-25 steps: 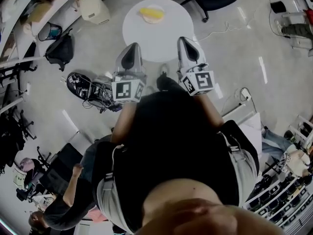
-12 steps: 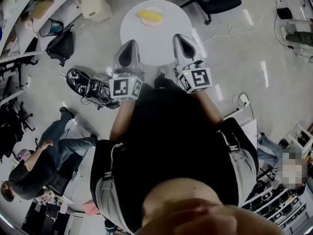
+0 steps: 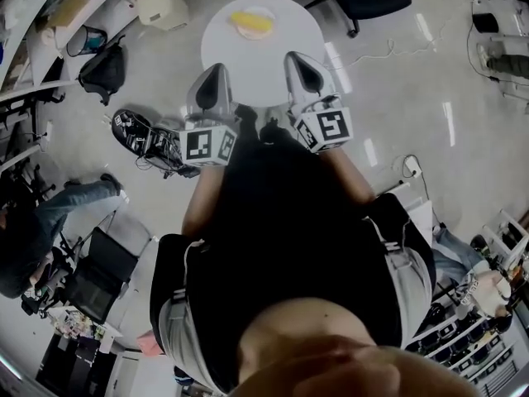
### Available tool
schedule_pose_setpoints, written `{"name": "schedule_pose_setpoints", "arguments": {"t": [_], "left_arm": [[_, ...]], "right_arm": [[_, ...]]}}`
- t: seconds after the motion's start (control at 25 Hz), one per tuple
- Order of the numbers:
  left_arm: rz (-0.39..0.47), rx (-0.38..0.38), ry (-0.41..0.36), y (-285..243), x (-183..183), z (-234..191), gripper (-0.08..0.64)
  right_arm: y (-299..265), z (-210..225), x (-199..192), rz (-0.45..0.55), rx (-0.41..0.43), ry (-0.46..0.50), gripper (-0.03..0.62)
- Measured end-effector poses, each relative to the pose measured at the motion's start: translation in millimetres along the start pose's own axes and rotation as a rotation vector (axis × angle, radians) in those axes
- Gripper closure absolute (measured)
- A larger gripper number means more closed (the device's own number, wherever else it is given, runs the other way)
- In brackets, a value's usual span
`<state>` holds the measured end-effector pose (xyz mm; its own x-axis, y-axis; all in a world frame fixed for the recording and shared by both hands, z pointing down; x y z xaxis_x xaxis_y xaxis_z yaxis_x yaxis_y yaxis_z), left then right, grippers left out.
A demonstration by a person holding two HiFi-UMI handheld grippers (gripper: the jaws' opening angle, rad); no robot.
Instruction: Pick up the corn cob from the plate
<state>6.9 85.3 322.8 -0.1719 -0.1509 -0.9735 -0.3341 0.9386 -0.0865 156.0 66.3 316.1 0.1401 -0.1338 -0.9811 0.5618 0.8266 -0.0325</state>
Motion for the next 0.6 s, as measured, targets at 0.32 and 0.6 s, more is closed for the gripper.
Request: {"name": "schedule_pose_setpoints", "arguments": {"t": [0.32, 0.6], "left_arm": [[0.006, -0.022, 0.015, -20.7, 1.0, -15.5, 0.56], [0.007, -0.046, 0.027, -41.0, 3.4, -29.2, 0.56]], "right_arm": [[-16.2, 5.0, 1.3, -0.007, -0.035, 0.017, 0.584], [-34.4, 9.2, 1.4, -0.021, -0.06, 0.027, 0.584]]}}
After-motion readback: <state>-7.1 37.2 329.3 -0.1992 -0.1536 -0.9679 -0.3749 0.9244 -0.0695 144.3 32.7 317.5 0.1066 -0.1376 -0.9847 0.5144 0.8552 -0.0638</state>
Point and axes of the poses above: the fingertips, and each gripper's own axes: y backward along the fingers, z to its right, x out of its top, the point moved 1 cm from there along y, backward along the fingers, and after that the axes turned 1 degree about y, right-handed, at the moved point
